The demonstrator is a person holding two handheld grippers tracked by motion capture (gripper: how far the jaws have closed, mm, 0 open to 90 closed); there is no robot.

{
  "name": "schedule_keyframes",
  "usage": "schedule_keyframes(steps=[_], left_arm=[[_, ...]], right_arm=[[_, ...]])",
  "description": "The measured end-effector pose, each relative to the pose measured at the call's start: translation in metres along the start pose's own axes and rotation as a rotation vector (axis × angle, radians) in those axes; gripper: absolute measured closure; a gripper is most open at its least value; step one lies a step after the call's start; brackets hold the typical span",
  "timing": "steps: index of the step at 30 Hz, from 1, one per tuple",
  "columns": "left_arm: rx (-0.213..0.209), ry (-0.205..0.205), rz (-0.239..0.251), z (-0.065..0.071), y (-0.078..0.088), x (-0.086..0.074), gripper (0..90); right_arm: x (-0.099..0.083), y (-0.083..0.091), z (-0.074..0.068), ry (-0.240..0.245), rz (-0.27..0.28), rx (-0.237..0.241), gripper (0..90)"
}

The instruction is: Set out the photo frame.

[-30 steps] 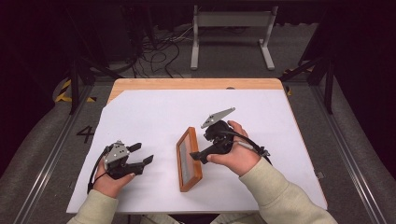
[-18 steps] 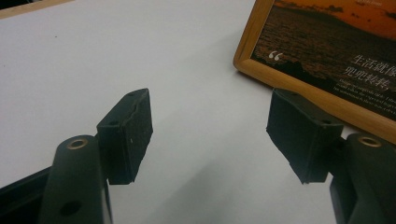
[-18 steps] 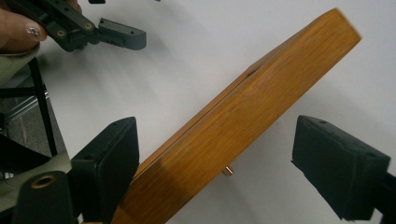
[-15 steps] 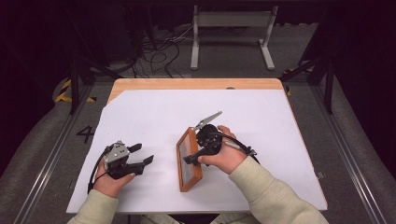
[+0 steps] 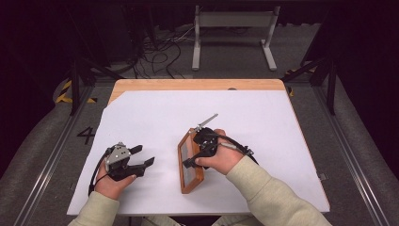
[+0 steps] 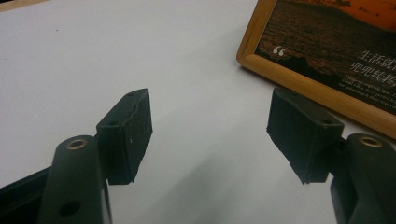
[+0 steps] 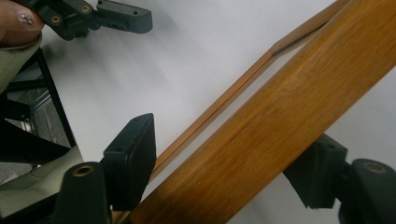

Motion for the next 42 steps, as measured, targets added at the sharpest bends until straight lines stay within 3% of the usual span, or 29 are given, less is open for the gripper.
schedule_keyframes(steps=[9,18,26,30,34,36,38,42], left_arm=[[0.0,0.0,0.0,-0.0001,0.0002,-0.0001,31.4],[0.001,-0.002,-0.002,-0.0001,0.0,-0.0004,31.4],[0.004,-0.008,0.003,-0.0002,0.0004,0.0003,31.4],[0.004,-0.01,0.004,-0.0001,0.0005,0.0003,31.4],[0.006,-0.017,0.009,0.0004,0.0011,0.0011,31.3],[0.006,-0.024,0.012,0.0003,0.0011,0.0016,31.3],[0.007,-0.024,0.012,0.0003,0.0012,0.0016,31.3],[0.008,-0.026,0.014,0.0002,0.0015,0.0019,31.3]], right_arm=[[-0.0017,-0.0063,-0.0019,-0.109,-0.015,0.024,38.8],[-0.0018,-0.007,-0.0021,-0.159,-0.035,0.012,43.2],[-0.0015,-0.0069,-0.0022,-0.151,-0.053,-0.011,44.7],[-0.0023,-0.0062,-0.002,-0.189,-0.068,-0.033,49.2],[-0.0022,-0.0058,-0.002,-0.192,-0.075,-0.041,52.4],[-0.0014,-0.0018,0.0,-0.177,-0.086,-0.059,62.6],[-0.0002,0.0007,0.0,-0.171,-0.088,-0.056,66.4],[0.0007,0.0005,-0.0006,-0.176,-0.087,-0.041,66.7]])
Point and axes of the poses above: each handheld gripper's, and its own axes: y roughly backward along the jaws, x roughly out of its top, z roughly to its right, the point moved 10 cm from there along -y, roughly forward along the jaws, and after that the axes turned 9 degrees about y, right-handed, at the moved point
